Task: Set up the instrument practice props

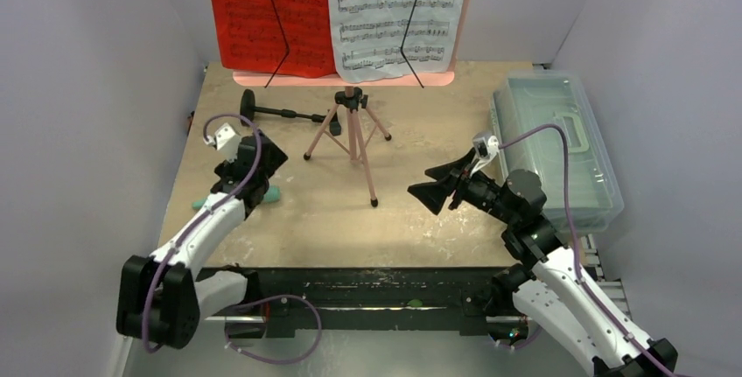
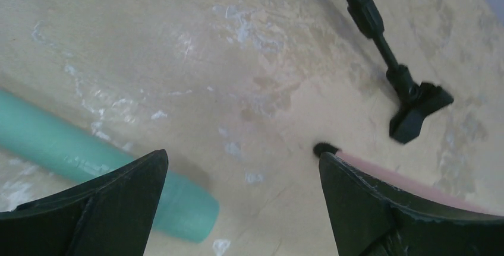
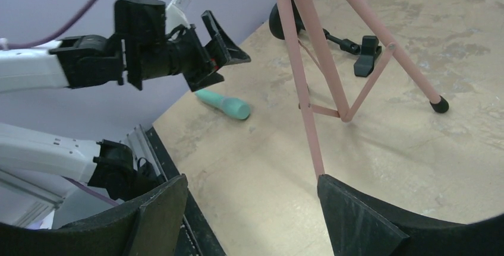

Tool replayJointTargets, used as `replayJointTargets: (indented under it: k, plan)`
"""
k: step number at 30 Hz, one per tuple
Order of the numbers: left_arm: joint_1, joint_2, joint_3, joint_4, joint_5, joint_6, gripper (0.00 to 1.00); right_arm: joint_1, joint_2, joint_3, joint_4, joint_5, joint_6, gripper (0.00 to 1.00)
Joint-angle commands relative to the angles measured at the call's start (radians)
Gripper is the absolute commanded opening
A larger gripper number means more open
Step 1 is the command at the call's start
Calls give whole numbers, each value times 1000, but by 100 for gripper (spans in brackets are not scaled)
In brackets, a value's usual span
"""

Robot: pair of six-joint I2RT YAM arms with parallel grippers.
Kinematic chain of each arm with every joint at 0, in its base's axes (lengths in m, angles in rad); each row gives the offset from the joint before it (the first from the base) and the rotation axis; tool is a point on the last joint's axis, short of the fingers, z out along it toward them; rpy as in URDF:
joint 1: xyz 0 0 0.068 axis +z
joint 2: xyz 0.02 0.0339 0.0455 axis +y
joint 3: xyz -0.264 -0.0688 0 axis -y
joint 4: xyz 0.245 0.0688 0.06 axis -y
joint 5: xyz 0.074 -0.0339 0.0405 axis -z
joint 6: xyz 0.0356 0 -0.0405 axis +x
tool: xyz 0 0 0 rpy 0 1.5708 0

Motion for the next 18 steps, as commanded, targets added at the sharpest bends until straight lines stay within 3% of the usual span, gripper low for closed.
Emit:
replayJointTargets:
  k: [1, 7, 10, 14, 18]
  plan:
    - [172, 139, 26, 377, 272, -178, 98, 4, -33, 8, 16, -26, -28, 84]
    - [214, 465, 123, 732, 383, -432, 98, 3, -52, 2, 14, -49, -22, 84]
    - [215, 631, 169, 885, 389, -565, 93, 3, -65, 15, -11, -47, -37, 84]
    - [208, 831, 241, 1005, 274, -662, 89, 3, -88, 30, -47, -31, -57, 85]
    - [208, 978, 333, 1102, 172, -634, 84, 2, -105, 48, -79, -12, -64, 85]
